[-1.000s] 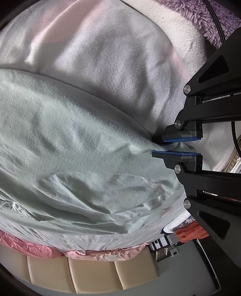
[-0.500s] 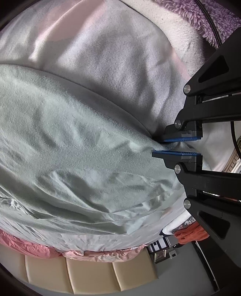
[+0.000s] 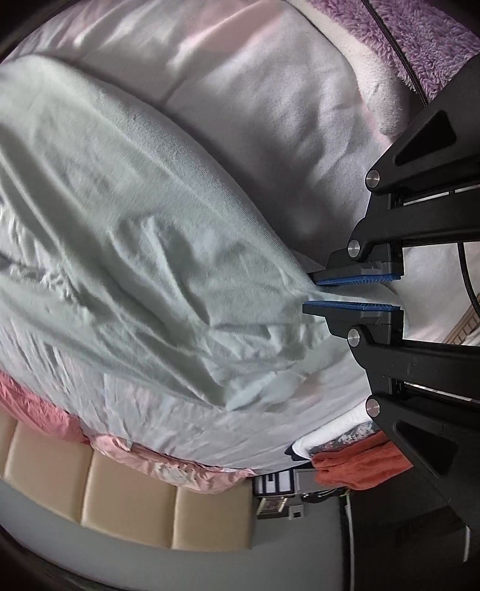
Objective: Fold clothes
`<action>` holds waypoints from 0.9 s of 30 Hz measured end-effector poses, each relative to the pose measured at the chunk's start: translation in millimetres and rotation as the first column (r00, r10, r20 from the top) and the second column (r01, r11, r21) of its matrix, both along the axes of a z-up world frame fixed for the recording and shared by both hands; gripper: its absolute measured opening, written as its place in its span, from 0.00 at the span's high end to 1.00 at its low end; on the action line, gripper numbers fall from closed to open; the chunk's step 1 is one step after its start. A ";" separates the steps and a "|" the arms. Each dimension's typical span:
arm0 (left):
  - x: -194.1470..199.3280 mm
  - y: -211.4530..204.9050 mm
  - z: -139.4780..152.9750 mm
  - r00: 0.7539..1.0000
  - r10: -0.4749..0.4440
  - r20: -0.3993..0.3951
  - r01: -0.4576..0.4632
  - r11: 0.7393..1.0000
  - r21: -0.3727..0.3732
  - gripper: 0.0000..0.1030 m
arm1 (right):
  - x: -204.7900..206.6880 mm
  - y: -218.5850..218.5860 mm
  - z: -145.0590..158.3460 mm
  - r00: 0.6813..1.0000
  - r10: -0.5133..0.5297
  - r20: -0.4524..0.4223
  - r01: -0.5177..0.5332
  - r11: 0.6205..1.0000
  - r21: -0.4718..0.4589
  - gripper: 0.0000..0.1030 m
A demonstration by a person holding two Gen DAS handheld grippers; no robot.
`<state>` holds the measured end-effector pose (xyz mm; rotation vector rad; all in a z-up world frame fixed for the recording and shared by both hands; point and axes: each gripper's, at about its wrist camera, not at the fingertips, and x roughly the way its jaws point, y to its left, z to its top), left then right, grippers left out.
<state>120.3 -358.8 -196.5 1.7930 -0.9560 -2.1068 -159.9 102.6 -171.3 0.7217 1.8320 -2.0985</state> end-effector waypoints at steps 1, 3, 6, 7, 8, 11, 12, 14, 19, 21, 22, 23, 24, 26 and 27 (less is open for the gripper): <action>-0.2 -4.3 6.2 0.999 0.028 -0.023 -0.027 0.999 0.016 0.92 | -2.2 -0.4 3.7 1.000 -0.015 -0.007 0.015 1.000 -0.014 1.00; 0.1 -11.9 17.4 0.995 0.076 -0.065 -0.073 0.996 0.048 0.92 | -6.8 -2.5 10.4 0.999 -0.041 -0.009 0.041 0.998 -0.038 1.00; 3.7 -13.3 22.7 0.992 0.088 -0.088 -0.083 0.995 0.064 0.92 | -2.4 -2.4 17.1 0.996 -0.037 0.083 0.044 0.996 -0.080 1.00; 4.7 -13.1 22.9 0.991 0.091 -0.093 -0.086 0.994 0.063 0.92 | 0.0 -2.4 16.4 0.994 -0.026 0.107 0.035 0.996 -0.080 1.00; 5.5 -13.1 23.0 0.991 0.097 -0.098 -0.091 0.994 0.064 0.92 | 2.4 -2.4 15.6 0.992 -0.015 0.129 0.026 0.997 -0.079 1.00; 4.8 -15.9 23.4 0.988 0.113 -0.106 -0.106 0.992 0.069 0.92 | 13.9 -2.4 10.1 0.987 0.035 0.157 -0.027 0.998 -0.056 0.88; 4.7 -16.1 23.4 0.988 0.115 -0.107 -0.108 0.992 0.069 0.92 | 19.4 -1.8 4.5 0.986 0.056 0.159 -0.051 0.998 -0.034 0.76; 5.2 -14.1 23.1 0.989 0.109 -0.104 -0.102 0.993 0.066 0.92 | 29.9 -0.6 -7.0 0.981 0.094 0.170 -0.097 0.995 0.007 0.66; 9.0 -4.8 18.1 0.999 0.021 -0.045 -0.015 0.992 0.126 0.90 | 38.0 3.8 -35.4 0.981 0.136 0.138 -0.153 0.981 0.121 0.62; 11.1 -1.0 16.1 1.000 -0.029 -0.010 0.030 0.986 0.165 0.86 | 38.8 4.9 -44.4 0.982 0.145 0.121 -0.163 0.975 0.154 0.62; 11.6 -0.4 14.1 0.999 -0.050 0.015 0.046 0.983 0.176 0.82 | 39.2 5.5 -48.9 0.982 0.150 0.113 -0.168 0.971 0.171 0.62; 11.8 -0.4 11.8 0.997 -0.068 0.041 0.059 0.980 0.188 0.74 | 39.6 6.0 -53.4 0.982 0.155 0.105 -0.172 0.967 0.187 0.62; 11.6 -0.7 8.9 0.994 -0.084 0.069 0.069 0.977 0.201 0.67 | 40.1 6.6 -57.8 0.982 0.160 0.097 -0.176 0.963 0.204 0.62; 10.3 -1.0 2.1 0.987 -0.114 0.115 0.089 0.975 0.206 0.66 | 36.3 4.7 -56.7 0.985 0.150 0.091 -0.165 0.966 0.197 0.62; 9.0 -0.9 -1.6 0.982 -0.128 0.140 0.097 0.973 0.207 0.65 | 34.6 3.6 -56.0 0.986 0.145 0.083 -0.159 0.968 0.192 0.62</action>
